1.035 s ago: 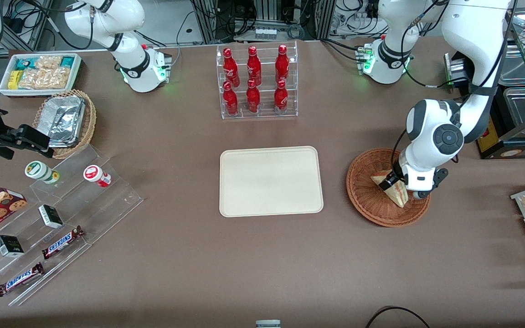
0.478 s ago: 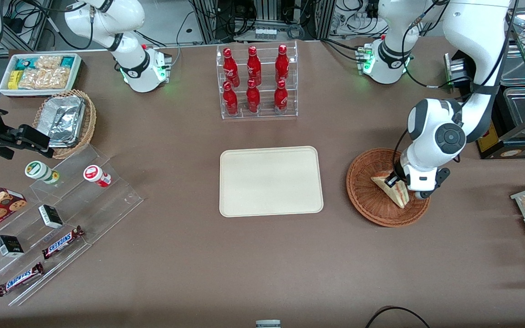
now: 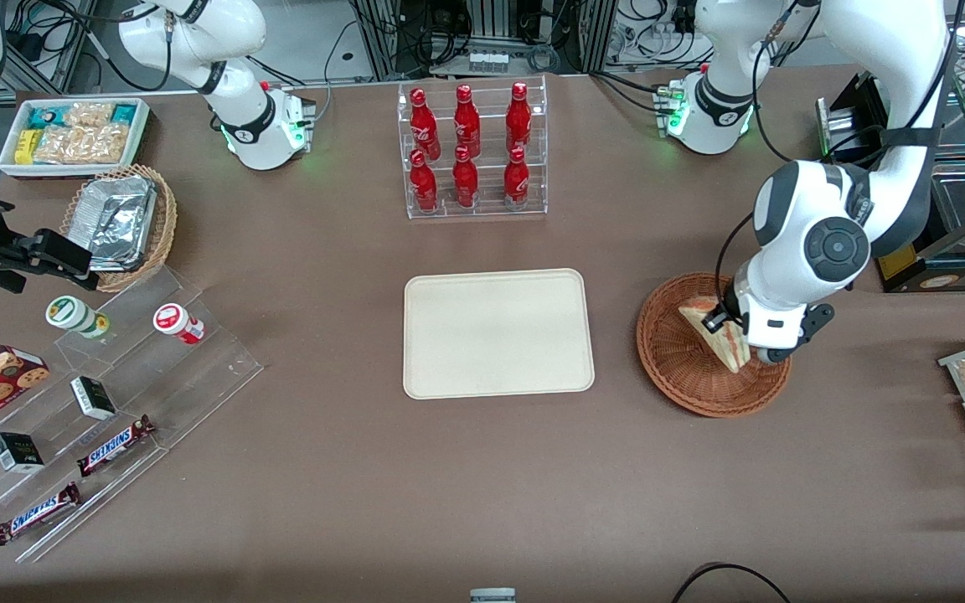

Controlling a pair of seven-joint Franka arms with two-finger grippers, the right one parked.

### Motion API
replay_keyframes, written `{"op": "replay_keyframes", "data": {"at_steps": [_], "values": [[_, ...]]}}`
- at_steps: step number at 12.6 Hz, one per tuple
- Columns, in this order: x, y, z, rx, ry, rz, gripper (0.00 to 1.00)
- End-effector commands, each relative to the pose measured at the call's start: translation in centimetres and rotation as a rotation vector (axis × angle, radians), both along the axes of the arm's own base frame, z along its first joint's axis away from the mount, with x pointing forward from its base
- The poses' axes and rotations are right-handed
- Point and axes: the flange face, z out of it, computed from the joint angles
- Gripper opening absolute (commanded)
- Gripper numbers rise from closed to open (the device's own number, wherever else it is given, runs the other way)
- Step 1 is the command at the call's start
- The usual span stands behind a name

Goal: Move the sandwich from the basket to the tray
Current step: 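Lift the sandwich with the left gripper and carry it over the white tray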

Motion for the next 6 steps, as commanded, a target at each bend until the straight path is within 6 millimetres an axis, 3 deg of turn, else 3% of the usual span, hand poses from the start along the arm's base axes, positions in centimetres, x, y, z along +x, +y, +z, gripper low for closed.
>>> {"op": "replay_keyframes", "data": {"at_steps": [1,6], "values": [[0.9,-4.4,1.1,0.021,0.028,-0.127,0.13],[1.6,-15.7,0.1,-0.025,-0.007,-0.34,0.15]]}}
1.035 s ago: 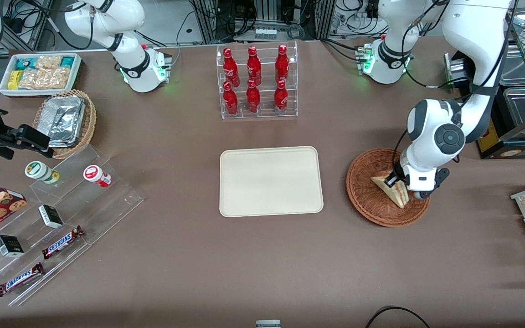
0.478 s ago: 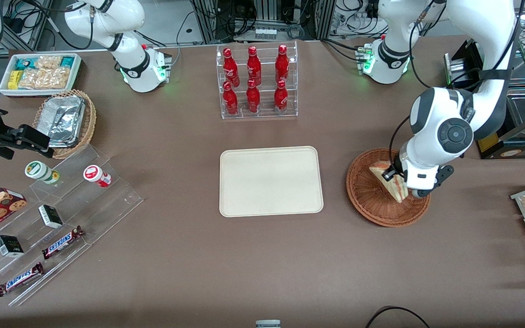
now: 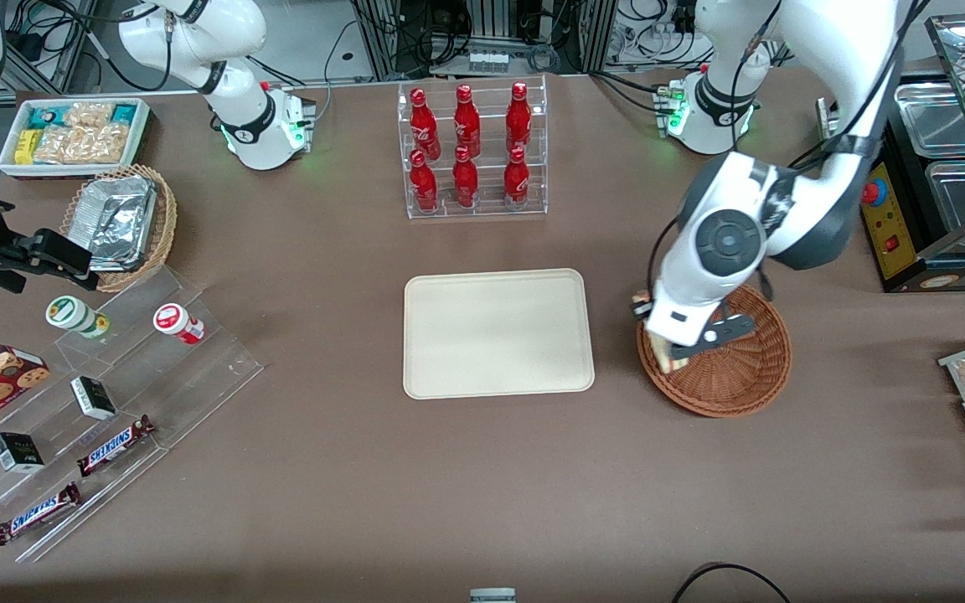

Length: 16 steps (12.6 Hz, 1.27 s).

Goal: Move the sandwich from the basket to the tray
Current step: 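Lift the sandwich with the left gripper and carry it over the white tray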

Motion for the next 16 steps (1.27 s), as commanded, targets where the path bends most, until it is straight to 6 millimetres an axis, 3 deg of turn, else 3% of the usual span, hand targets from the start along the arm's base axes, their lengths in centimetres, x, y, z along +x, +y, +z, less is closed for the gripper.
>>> {"op": "replay_keyframes", "data": {"at_steps": [1,2,3,5,8,11,13,16], "values": [[1.7,-4.9,-0.5,-0.043,-0.001,-0.055,0.15],[1.8,-6.8,-0.5,-0.061,-0.005,-0.041,0.15],[0.4,-10.4,-0.9,-0.055,-0.017,-0.087,0.14],[-1.2,-15.4,-1.8,-0.054,-0.025,-0.082,0.14],[-2.6,-19.6,-3.4,-0.077,-0.009,-0.075,0.14],[-3.3,-22.0,-5.8,-0.034,-0.042,-0.073,0.14],[-2.8,-22.4,-7.5,-0.024,-0.044,-0.06,0.14],[-3.9,-24.3,-9.6,-0.019,-0.028,-0.08,0.14]]}}
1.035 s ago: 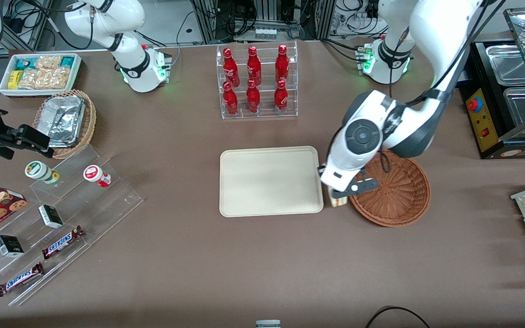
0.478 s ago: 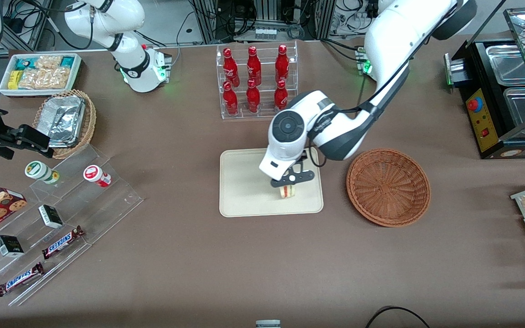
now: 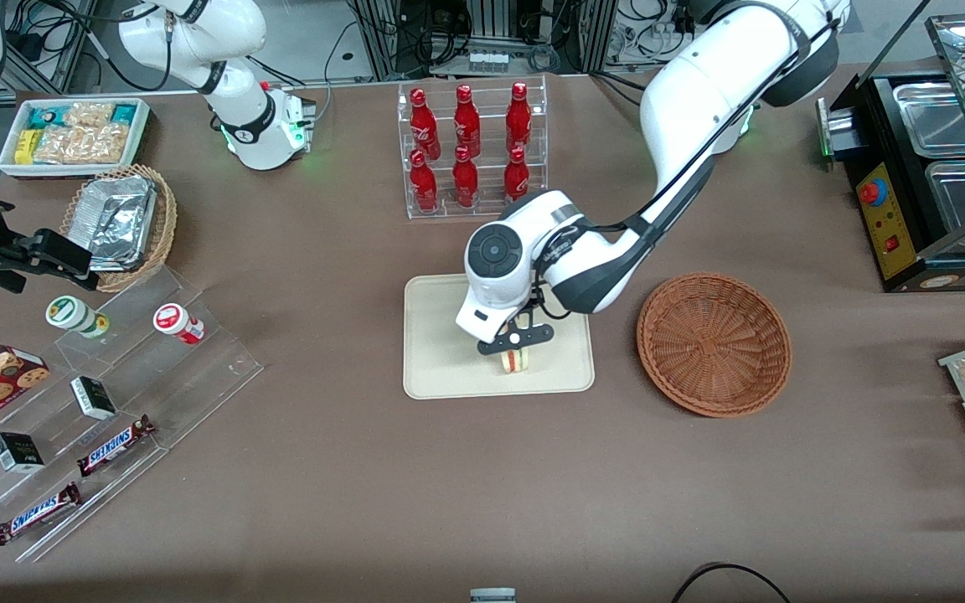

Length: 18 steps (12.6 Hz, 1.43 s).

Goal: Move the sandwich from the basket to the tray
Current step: 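Lift the sandwich with the left gripper and carry it over the white tray, then lower the sandwich onto the tray and open the left gripper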

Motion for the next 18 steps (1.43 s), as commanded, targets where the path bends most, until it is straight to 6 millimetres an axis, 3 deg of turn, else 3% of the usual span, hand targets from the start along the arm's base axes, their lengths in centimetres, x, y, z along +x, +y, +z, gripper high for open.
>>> {"op": "replay_keyframes", "data": {"at_steps": [1,6,7,8,11,13,16,18], "values": [[-0.2,-1.9,-0.8,0.003,-0.021,0.009,0.14],[-0.9,-2.9,-2.0,-0.022,-0.029,0.006,0.17],[-1.0,-2.9,-2.2,-0.022,-0.025,0.003,0.44],[-0.9,-2.8,-2.6,-0.021,-0.02,0.002,0.96],[-0.2,-2.1,-1.1,-0.016,-0.034,0.01,1.0],[-0.4,-1.8,2.9,0.005,-0.062,0.007,1.0],[-0.5,-0.3,7.1,0.068,-0.068,0.011,1.0],[0.8,2.4,10.3,0.092,-0.077,0.029,1.0]]}}
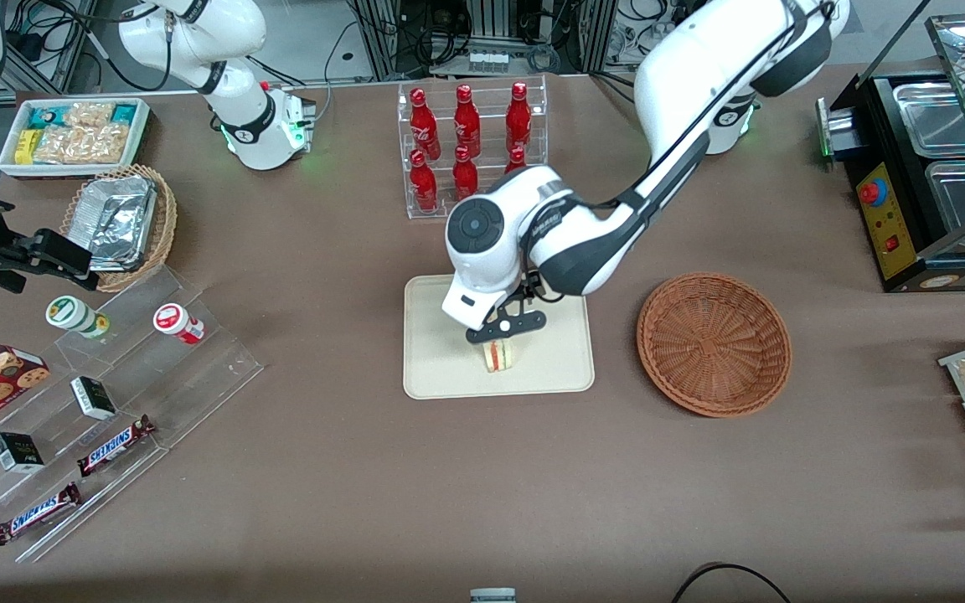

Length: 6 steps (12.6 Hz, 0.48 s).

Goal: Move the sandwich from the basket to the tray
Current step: 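Lower the sandwich onto the tray and open the left gripper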

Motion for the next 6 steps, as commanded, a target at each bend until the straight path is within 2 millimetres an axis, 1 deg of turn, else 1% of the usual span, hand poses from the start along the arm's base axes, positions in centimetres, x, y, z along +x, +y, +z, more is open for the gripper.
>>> {"op": "replay_keyframes", "data": {"at_steps": [1,2,3,4,5,6], "values": [[0.6,3.0,4.1,0.054,-0.014,0.01,1.0],[0.7,3.9,5.5,0.068,-0.015,0.023,1.0],[2.0,6.7,5.9,0.098,0.008,0.051,1.0],[2.9,8.8,6.3,0.12,0.027,0.077,1.0],[3.2,9.9,6.9,0.125,0.038,0.055,1.0],[3.7,12.0,7.4,0.128,0.057,0.04,1.0]]}}
